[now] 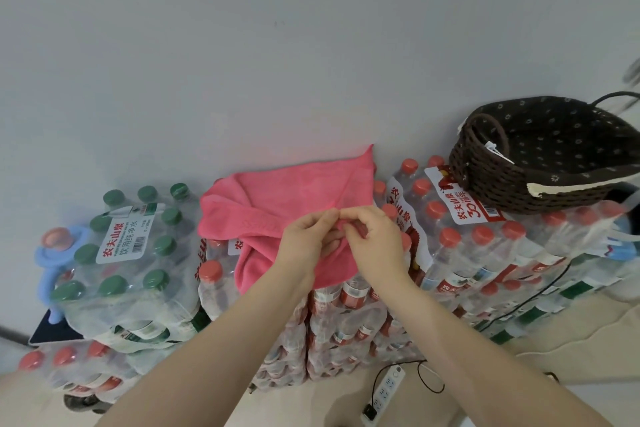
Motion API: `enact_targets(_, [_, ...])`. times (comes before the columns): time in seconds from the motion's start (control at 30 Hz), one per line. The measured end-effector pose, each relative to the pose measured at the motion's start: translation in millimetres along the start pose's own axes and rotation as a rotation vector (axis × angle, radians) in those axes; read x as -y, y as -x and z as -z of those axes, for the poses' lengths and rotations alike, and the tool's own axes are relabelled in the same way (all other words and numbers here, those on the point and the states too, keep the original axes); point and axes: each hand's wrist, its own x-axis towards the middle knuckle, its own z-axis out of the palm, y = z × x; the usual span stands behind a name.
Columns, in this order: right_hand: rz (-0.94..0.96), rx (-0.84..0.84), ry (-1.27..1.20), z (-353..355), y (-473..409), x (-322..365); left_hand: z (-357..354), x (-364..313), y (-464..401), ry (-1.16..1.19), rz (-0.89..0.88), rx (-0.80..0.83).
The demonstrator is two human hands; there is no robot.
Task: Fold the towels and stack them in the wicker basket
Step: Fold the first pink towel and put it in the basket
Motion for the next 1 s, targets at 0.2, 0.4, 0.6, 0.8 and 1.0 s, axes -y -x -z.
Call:
enact_targets(0.2, [0.164, -0.040, 0.195, -4.1, 9.8, 2.8, 1.0, -6.7, -1.5, -0.011, 0.032, 0.036])
enact_targets(0.4, [0.193, -0.082, 0.137, -7.1, 9.1, 3.1, -1.1, -26.1, 6.2, -0.039, -0.096, -0.004])
enact_targets(0.6, [0.014, -0.086, 0.205, -6.9, -5.7, 10.3, 2.8, -89.5, 14.5, 0.240, -0.173, 0.068])
enact_targets(0.8, [0.114, -0.067, -0.081, -32.1, -2.1, 50.7, 16.7, -144.1, 43.7, 0.443, -0.225, 0.173])
enact_targets(1.0, [0.287, -0.046, 0.055, -48.1, 17.6, 78.0, 41.0, -170.9, 70.3, 0.484, -0.298, 0.234])
